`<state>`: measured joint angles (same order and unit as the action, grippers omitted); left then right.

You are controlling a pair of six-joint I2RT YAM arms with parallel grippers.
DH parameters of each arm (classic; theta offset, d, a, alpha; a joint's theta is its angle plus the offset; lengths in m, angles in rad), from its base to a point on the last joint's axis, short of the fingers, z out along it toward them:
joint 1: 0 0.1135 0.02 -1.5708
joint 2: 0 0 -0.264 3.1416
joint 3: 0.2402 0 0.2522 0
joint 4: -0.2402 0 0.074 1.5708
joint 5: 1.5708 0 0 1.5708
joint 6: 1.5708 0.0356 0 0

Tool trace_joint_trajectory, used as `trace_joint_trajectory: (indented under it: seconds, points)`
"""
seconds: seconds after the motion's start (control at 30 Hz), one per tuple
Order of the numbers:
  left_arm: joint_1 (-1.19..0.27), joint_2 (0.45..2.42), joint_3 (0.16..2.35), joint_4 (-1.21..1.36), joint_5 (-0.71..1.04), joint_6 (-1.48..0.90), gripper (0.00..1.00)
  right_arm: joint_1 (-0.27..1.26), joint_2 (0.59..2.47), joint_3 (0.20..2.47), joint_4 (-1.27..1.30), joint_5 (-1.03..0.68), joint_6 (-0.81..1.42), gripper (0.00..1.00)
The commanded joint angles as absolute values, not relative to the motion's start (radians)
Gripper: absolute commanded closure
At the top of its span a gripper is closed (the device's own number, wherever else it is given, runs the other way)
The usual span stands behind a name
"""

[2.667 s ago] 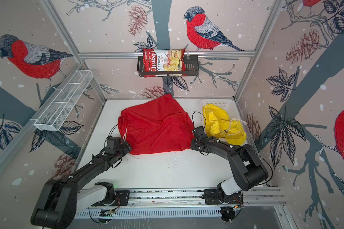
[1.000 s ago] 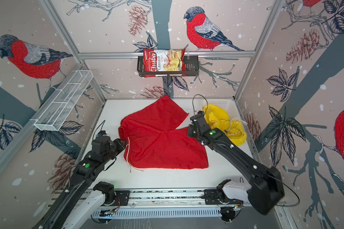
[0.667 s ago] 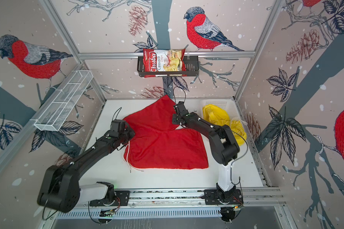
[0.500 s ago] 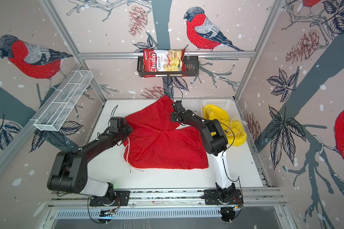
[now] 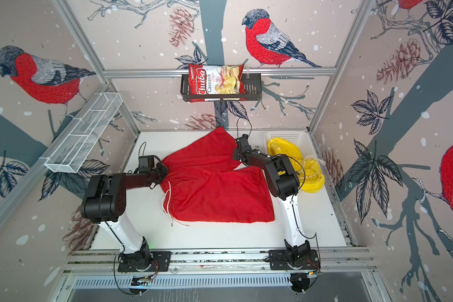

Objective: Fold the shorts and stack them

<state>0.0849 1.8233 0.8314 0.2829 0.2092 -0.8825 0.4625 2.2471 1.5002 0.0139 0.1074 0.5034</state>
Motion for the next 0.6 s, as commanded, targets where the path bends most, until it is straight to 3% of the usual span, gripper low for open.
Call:
trace_joint_trajectory:
  seconds: [0.0,0.17,0.37,0.4,0.5,0.57]
  points:
    - [0.092,1.867,0.839,0.367,0.285,-0.852,0.89,0.456,2.196,1.361,-0.07,0.196,0.623,0.96]
    - [0.092,2.001,0.937,0.465,0.42,-0.839,0.88,0.468,2.08,1.103,0.049,0.147,0.755,0.96]
    - [0.084,2.01,1.039,0.451,0.5,-0.86,0.86,0.471,2.031,1.19,-0.032,0.193,0.667,0.96]
    - [0.085,1.985,1.041,0.422,0.491,-0.85,0.82,0.476,2.007,1.204,-0.051,0.22,0.649,0.96]
    - [0.084,1.879,1.039,0.303,0.451,-0.818,0.53,0.495,1.885,1.205,-0.108,0.323,0.607,0.93]
    - [0.077,1.784,1.013,0.218,0.412,-0.811,0.42,0.515,1.787,1.177,-0.149,0.39,0.588,0.9]
